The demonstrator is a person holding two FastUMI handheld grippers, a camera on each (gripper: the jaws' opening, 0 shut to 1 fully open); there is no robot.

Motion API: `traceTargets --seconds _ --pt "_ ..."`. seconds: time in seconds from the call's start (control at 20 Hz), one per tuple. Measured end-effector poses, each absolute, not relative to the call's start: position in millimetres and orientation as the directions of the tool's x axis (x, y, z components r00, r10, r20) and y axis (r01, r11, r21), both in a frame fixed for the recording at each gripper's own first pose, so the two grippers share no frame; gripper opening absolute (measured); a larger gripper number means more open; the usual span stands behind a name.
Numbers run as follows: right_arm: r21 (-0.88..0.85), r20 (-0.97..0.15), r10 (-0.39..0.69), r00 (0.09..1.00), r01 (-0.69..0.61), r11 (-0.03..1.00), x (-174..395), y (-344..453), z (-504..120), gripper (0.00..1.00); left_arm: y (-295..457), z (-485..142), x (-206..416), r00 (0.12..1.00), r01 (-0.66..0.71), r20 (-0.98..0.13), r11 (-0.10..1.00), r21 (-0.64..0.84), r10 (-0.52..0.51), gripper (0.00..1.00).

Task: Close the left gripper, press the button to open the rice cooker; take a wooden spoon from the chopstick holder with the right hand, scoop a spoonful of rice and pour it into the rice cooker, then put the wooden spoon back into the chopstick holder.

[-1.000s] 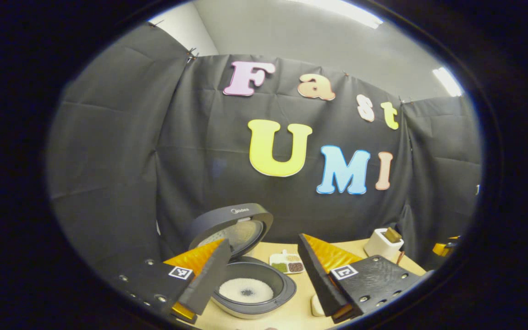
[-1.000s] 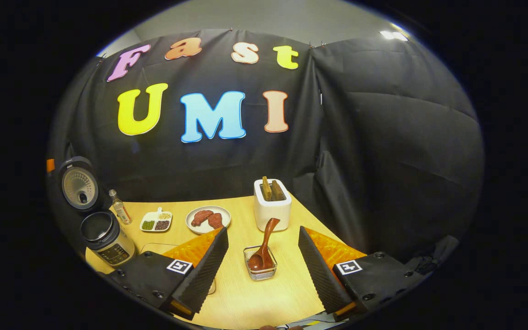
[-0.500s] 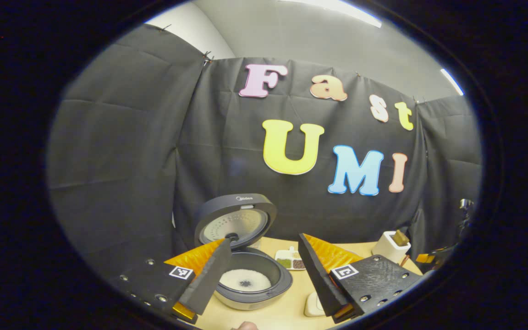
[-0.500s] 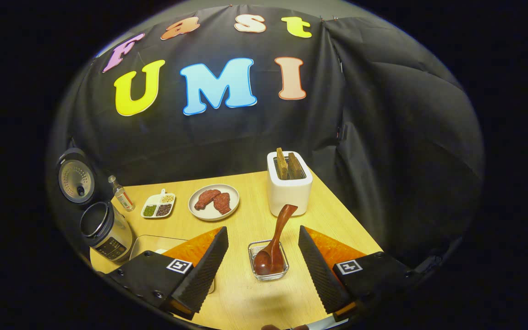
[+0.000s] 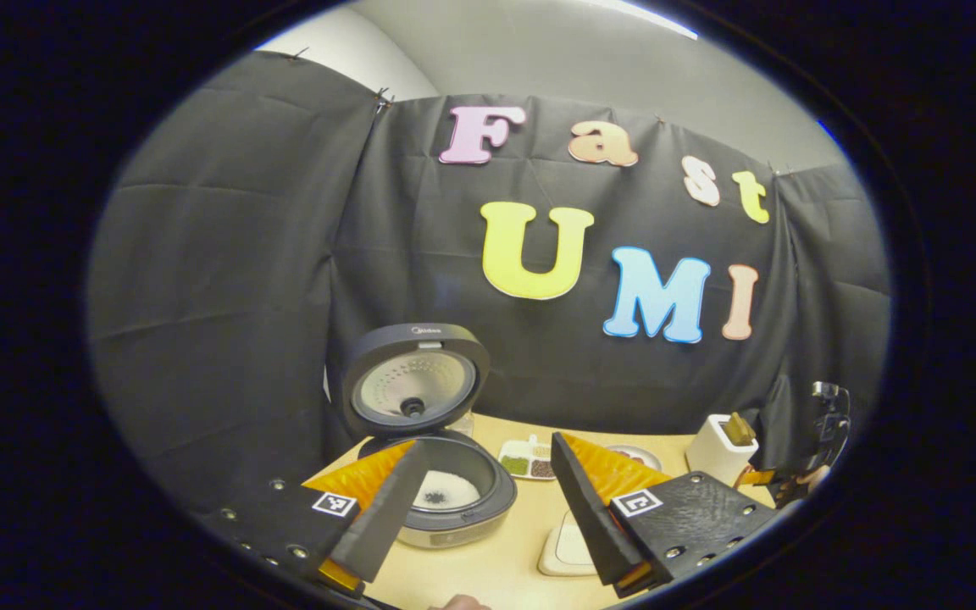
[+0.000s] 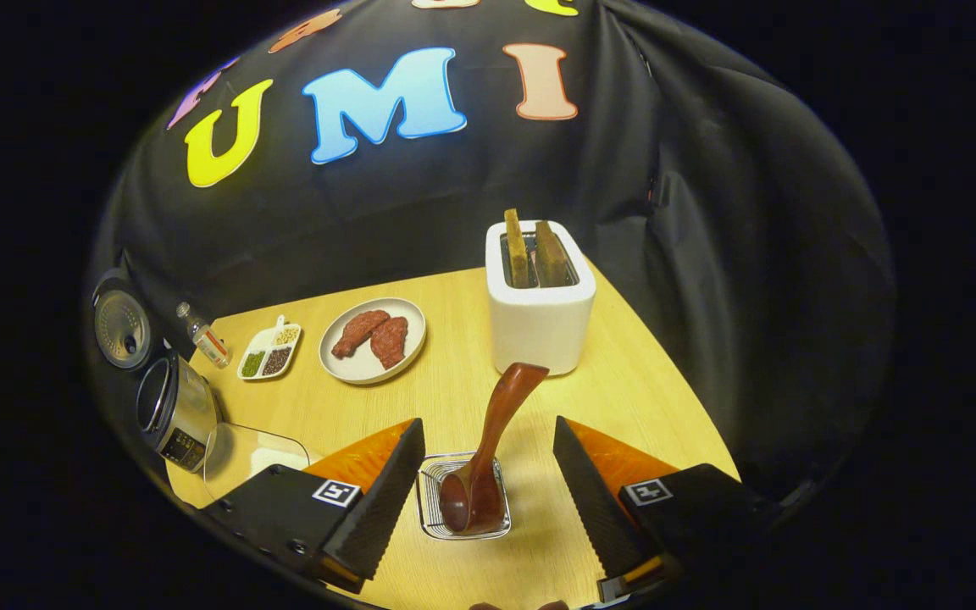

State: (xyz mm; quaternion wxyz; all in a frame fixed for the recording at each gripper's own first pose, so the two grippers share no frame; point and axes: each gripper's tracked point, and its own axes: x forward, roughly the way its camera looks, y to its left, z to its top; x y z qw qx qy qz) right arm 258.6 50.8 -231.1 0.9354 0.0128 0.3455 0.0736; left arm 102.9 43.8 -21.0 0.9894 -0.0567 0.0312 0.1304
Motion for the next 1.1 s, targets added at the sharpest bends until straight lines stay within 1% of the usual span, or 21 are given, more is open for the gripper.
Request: traceTargets --seconds 0.15,0.2,0.25,0.4,0.45,0.5,0.55,0.6,0.65,0.7,0.75,0.8,0.85,0.9,0.95,1.0,1.05,1.1 --pt "0.146 -0.675 0.188 0.714 -0.121 0.982 279.2 54.8 -253.4 0.98 30.6 -25.4 98.8 0.955 -0.291 -0.094 0.953 -0.081 0.283 0.94" --pt "0.166 -0.682 0.197 0.705 -0.113 0.98 288.0 55.5 -260.3 0.94 26.3 -28.1 97.5 0.951 -0.299 -0.101 0.951 -0.077 0.291 0.94" --pt "0.181 -0.691 0.203 0.694 -0.105 0.978 294.1 54.3 -267.2 0.98 21.9 -31.7 94.7 0.948 -0.308 -0.112 0.949 -0.073 0.299 0.91" --pt "0.228 -0.703 0.233 0.671 -0.098 0.969 312.7 54.8 -281.2 0.98 1.4 -42.6 87.8 0.946 -0.305 -0.134 0.949 -0.078 0.294 0.91" --pt "0.229 -0.712 0.233 0.662 -0.095 0.969 316.5 52.4 -288.2 0.92 -5.8 -44.2 85.0 0.948 -0.3 -0.137 0.95 -0.089 0.287 0.91" --pt "0.237 -0.722 0.239 0.65 -0.093 0.967 319.5 50.6 -293.5 0.98 -11.6 -48.6 81.8 0.948 -0.299 -0.143 0.949 -0.101 0.283 0.93" --pt "0.252 -0.728 0.25 0.638 -0.09 0.964 321.7 53.3 -298.1 0.98 -16.3 -52.6 79.2 0.945 -0.305 -0.153 0.946 -0.111 0.287 0.91" --pt "0.271 -0.733 0.266 0.626 -0.09 0.958 324.6 55.6 -301.4 0.96 -19.2 -57.5 75.6 0.941 -0.318 -0.164 0.941 -0.117 0.298 0.93" --pt "0.294 -0.732 0.289 0.616 -0.096 0.951 324.0 58.5 -303.3 0.95 -21.6 -62.0 72.6 0.935 -0.332 -0.175 0.936 -0.12 0.309 0.91" --pt "0.309 -0.732 0.3 0.612 -0.094 0.946 325.7 59.6 -304.6 0.87 -24.8 -67.5 69.4 0.929 -0.346 -0.184 0.93 -0.122 0.322 0.93" --pt "0.326 -0.732 0.312 0.605 -0.091 0.941 326.5 60.6 -305.2 0.66 -27.0 -70.5 65.4 0.923 -0.36 -0.189 0.925 -0.123 0.334 0.91" --pt "0.358 -0.735 0.339 0.587 -0.087 0.929 326.1 65.9 -305.7 0.55 -30.1 -73.7 62.6 0.919 -0.37 -0.196 0.92 -0.126 0.343 0.93" --pt "0.391 -0.738 0.359 0.572 -0.072 0.918 322.8 71.1 -302.6 0.37 -33.0 -77.2 60.0 0.916 -0.377 -0.203 0.917 -0.131 0.347 0.91" --pt "0.422 -0.734 0.385 0.56 -0.069 0.904 322.2 76.1 -302.1 0.27 -35.8 -80.0 57.3 0.914 -0.38 -0.208 0.914 -0.139 0.348 0.93" --pt "0.434 -0.737 0.399 0.546 -0.071 0.898 316.7 77.8 -299.9 0.31 -38.0 -81.9 57.0 0.914 -0.382 -0.21 0.912 -0.148 0.348 0.93" --pt "0.429 -0.738 0.394 0.547 -0.07 0.901 317.8 74.9 -295.5 0.24 -40.7 -84.5 56.5 0.913 -0.383 -0.214 0.911 -0.156 0.347 0.93" --pt "0.426 -0.735 0.394 0.552 -0.076 0.901 311.7 74.1 -295.5 0.24 -41.9 -85.9 56.1 0.913 -0.384 -0.216 0.909 -0.163 0.347 0.93" --pt "0.419 -0.724 0.387 0.571 -0.082 0.904 311.1 71.1 -288.4 0.2 -42.9 -86.0 56.6 0.914 -0.383 -0.214 0.908 -0.17 0.346 0.94"
